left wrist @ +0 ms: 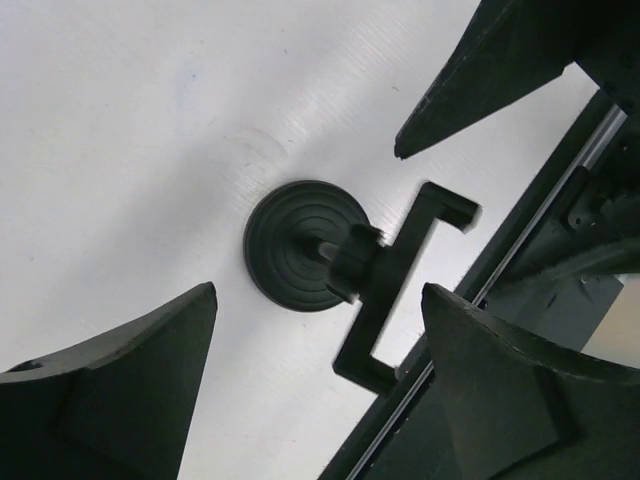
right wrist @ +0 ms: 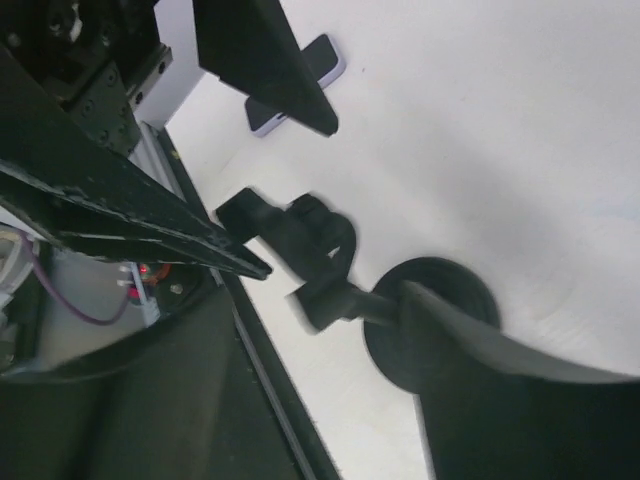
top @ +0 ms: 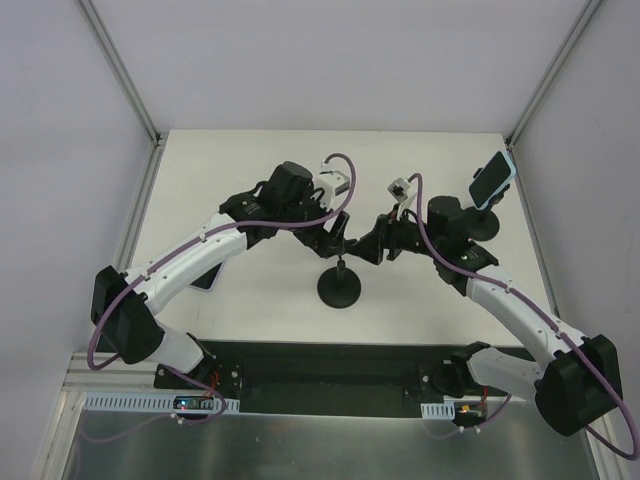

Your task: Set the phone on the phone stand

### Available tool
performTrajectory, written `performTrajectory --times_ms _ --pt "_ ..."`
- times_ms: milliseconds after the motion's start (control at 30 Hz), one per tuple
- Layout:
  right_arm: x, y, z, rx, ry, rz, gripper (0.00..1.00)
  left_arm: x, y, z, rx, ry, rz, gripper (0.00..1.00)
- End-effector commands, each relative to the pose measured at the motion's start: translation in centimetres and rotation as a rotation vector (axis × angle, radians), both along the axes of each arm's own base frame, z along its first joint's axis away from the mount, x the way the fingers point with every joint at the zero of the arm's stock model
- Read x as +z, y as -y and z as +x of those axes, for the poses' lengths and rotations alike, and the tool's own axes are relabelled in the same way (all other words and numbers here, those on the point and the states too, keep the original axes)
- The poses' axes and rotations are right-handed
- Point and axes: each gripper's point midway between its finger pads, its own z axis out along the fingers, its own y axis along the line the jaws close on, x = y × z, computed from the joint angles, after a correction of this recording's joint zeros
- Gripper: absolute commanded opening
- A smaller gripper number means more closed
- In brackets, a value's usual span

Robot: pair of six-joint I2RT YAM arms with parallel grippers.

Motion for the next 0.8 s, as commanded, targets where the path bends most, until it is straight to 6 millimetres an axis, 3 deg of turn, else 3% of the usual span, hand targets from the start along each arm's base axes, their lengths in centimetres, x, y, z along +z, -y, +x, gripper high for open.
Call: performTrajectory --times_ms 0,100,167,267,300,333,400,433,500,533,667,767 --pt "3.5 -0.8 -0.2 0.023 0.086 0.078 0.84 2.9 -1.4 1.2 0.069 0.073 -0.040 0.89" --pt "4.1 -0.4 0.0 -0.003 0.100 0.061 0.99 4.1 -3.6 1.4 0.138 0.072 -0.081 0.95" --pt "5.0 0.0 0.1 -0.026 0.131 0.055 0.97 5.7 -5.4 1.6 0.197 0.098 -0.115 0.96" --pt "5.9 0.8 0.3 -0.074 0.158 0.045 0.96 5.9 -9.9 3.4 0.382 0.096 -0.130 0.98" --pt "6.3 1.2 0.3 -0.093 0.170 0.040 0.96 5.2 -11.2 3.9 0.455 0.068 -0.130 0.98" --pt "6.4 1.4 0.4 -0.102 0.176 0.038 0.96 4.7 -14.6 5.5 0.595 0.060 -0.112 0.98" --pt "7.0 1.9 0.4 -0.122 0.190 0.037 0.96 2.7 -18.4 6.4 0.781 -0.037 -0.114 0.99" --pt "7.1 2.0 0.3 -0.122 0.195 0.039 0.96 1.9 -22.1 7.4 0.921 -0.071 -0.124 0.99" --pt "7.4 2.3 0.0 -0.114 0.202 0.049 0.96 -0.8 -25.7 7.6 1.111 -0.204 -0.171 0.99" --pt "7.3 2.4 -0.1 -0.113 0.199 0.051 0.96 -1.8 -29.0 7.7 1.240 -0.243 -0.190 0.99" --pt "6.7 2.6 -1.2 -0.092 0.172 0.069 0.96 -6.5 -34.3 7.3 1.509 -0.370 -0.172 0.99" --pt "6.0 2.2 -2.2 -0.060 0.124 0.106 0.96 -8.2 -36.9 7.6 1.597 -0.326 -0.094 0.99"
